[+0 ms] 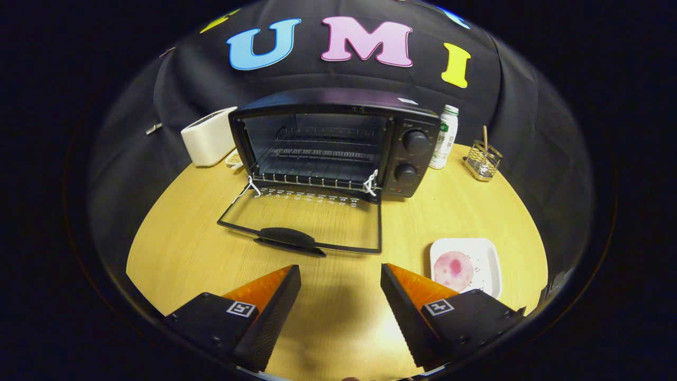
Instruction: Open the toaster oven, put the food inside, and close the toaster oven door.
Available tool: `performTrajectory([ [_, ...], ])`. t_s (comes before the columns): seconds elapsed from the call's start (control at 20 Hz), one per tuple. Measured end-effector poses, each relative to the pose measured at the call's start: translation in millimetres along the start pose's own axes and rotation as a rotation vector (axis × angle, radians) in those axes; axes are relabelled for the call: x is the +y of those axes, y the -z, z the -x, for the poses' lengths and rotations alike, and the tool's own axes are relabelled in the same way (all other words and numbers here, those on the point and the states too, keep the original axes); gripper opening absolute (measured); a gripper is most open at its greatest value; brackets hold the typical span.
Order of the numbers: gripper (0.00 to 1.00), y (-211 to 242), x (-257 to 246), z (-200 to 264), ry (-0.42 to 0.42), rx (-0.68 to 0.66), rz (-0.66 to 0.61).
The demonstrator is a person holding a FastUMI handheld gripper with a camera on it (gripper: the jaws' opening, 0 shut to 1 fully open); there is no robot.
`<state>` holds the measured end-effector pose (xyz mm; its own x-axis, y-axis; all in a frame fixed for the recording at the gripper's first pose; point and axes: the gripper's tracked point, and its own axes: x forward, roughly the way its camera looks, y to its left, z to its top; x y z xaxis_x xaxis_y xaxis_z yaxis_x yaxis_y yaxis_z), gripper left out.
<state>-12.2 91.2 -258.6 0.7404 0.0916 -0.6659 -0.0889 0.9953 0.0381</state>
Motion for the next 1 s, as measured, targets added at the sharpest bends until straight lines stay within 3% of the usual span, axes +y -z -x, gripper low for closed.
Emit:
performTrajectory([
  [0.25,0.99,-25,-80,31,0.049,-0.021,-0.036],
  [0.45,0.99,-19,-149,44,0.107,0.037,-0.010],
  [0.75,0.99,18,-226,40,0.110,0.246,-0.019],
  [1.0,0.99,51,-255,14,0.080,0.353,-0.002],
])
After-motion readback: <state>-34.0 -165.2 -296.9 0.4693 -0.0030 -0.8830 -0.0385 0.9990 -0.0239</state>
